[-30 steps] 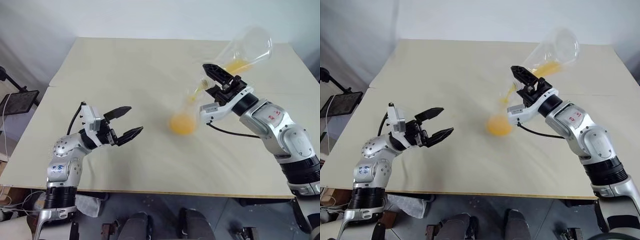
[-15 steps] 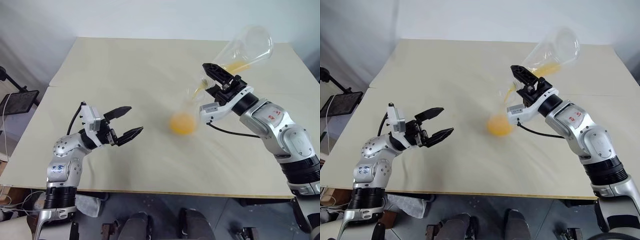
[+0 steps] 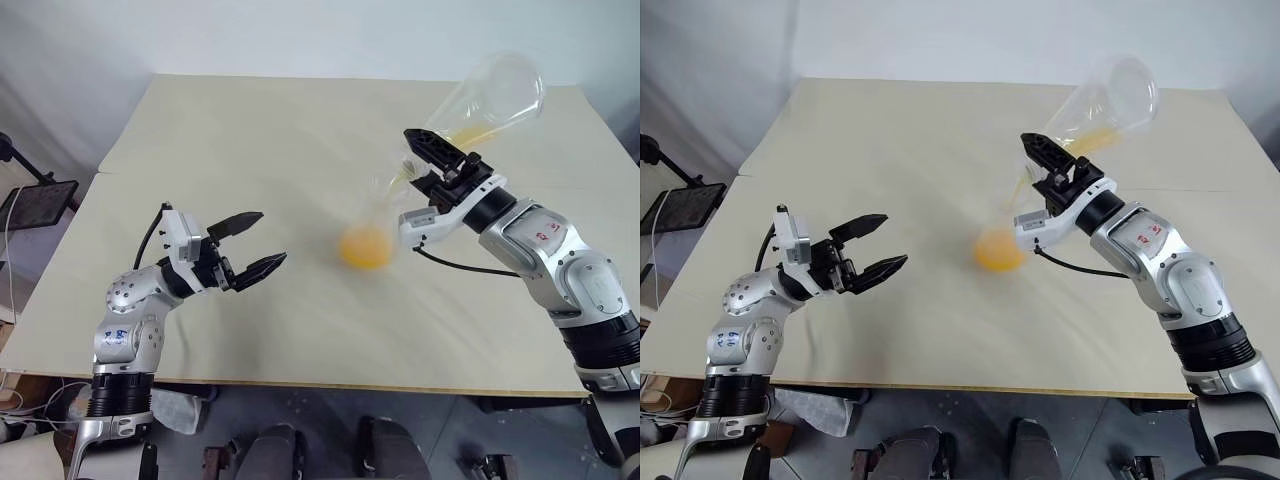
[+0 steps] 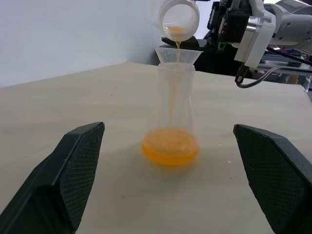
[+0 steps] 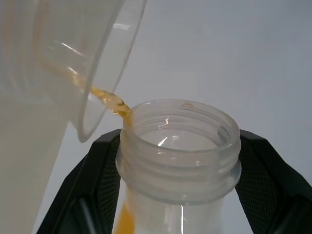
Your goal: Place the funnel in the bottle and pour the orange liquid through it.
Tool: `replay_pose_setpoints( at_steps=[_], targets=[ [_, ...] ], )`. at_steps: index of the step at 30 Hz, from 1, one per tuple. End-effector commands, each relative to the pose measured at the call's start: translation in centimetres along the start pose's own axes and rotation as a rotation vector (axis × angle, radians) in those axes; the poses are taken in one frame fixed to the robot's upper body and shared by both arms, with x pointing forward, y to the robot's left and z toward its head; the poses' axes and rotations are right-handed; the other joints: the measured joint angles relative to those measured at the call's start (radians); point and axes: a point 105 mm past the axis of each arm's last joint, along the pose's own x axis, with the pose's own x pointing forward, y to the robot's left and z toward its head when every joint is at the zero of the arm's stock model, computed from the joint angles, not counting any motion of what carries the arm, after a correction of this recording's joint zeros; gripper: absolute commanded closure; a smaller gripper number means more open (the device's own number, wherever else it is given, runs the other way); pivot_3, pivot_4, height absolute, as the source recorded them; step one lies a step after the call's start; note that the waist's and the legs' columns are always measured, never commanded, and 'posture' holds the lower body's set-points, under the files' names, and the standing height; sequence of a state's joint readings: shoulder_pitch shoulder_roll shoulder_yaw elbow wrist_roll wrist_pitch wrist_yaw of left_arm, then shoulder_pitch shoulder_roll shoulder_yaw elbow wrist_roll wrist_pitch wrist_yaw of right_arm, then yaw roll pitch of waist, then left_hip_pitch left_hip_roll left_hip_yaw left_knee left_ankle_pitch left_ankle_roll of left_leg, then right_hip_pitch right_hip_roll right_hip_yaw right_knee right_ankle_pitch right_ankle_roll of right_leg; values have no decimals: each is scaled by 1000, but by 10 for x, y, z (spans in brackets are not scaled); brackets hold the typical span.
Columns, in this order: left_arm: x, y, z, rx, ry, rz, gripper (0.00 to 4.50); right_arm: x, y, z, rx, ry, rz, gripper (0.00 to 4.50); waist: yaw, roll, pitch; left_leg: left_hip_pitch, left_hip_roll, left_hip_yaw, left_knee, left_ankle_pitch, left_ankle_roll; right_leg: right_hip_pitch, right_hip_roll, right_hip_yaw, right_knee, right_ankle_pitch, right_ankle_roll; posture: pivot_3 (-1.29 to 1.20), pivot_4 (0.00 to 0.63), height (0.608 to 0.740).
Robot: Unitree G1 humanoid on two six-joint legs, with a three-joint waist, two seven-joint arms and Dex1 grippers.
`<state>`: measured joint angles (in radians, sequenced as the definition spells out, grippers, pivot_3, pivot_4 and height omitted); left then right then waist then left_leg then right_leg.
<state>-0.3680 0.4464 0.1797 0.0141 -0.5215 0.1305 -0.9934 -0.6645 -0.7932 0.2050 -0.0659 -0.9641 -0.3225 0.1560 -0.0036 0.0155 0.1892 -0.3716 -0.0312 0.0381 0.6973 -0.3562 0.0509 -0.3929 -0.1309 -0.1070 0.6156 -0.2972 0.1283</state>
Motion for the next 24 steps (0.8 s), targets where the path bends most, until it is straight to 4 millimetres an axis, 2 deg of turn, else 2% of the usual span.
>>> replay_pose_setpoints(
  at_steps=[1, 24],
  targets=[
    [-1, -2, 11, 38, -34, -2, 0, 1, -19, -4, -21, 3, -68, 1693, 0, 0, 0, 0, 0, 0, 0, 0, 0, 0, 0, 0, 0, 0, 0, 0, 150, 740],
    [0, 0, 11, 44, -48, 18, 0, 1, -20, -7, -40, 5, -68, 1693, 0, 0, 0, 0, 0, 0, 0, 0, 0, 0, 0, 0, -1, 0, 0, 0, 150, 740]
  ],
)
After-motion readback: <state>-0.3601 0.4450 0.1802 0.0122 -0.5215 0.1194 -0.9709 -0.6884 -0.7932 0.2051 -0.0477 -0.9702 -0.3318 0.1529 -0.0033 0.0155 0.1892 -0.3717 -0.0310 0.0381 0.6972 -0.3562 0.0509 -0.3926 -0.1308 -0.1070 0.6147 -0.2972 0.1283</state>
